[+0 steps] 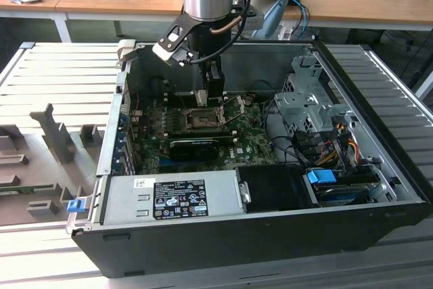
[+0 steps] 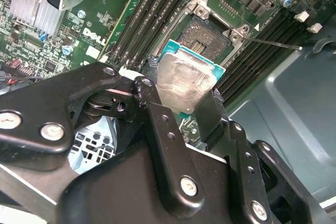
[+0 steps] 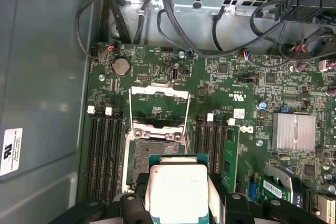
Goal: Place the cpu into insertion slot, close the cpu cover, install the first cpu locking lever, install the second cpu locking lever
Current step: 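Place the cpu into insertion slot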
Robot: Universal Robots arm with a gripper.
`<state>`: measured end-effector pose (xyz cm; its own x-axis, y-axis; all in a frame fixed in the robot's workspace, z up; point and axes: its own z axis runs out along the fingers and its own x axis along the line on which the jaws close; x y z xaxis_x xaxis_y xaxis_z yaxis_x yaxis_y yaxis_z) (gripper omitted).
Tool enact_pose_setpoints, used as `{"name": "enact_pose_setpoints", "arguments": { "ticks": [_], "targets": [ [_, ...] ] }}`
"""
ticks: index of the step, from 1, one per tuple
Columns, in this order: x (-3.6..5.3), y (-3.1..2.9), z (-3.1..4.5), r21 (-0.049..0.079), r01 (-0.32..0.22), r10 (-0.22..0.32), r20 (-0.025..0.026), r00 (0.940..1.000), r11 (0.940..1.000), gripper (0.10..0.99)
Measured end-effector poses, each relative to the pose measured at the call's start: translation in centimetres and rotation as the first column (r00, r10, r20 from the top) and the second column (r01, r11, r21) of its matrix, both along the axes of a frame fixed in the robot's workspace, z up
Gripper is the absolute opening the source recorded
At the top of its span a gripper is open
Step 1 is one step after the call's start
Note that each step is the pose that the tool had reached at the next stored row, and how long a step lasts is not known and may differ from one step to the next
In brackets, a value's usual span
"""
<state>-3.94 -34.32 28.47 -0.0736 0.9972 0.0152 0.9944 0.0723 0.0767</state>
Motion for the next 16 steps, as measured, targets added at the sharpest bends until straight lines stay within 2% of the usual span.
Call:
{"name": "enact_pose_setpoints", "arguments": {
  "ticks": [16],
  "targets": [
    [0.0, 0.0, -0.36, 0.0, 0.0, 0.0, 0.0, 1.0, 1.0, 0.529]
  ]
}}
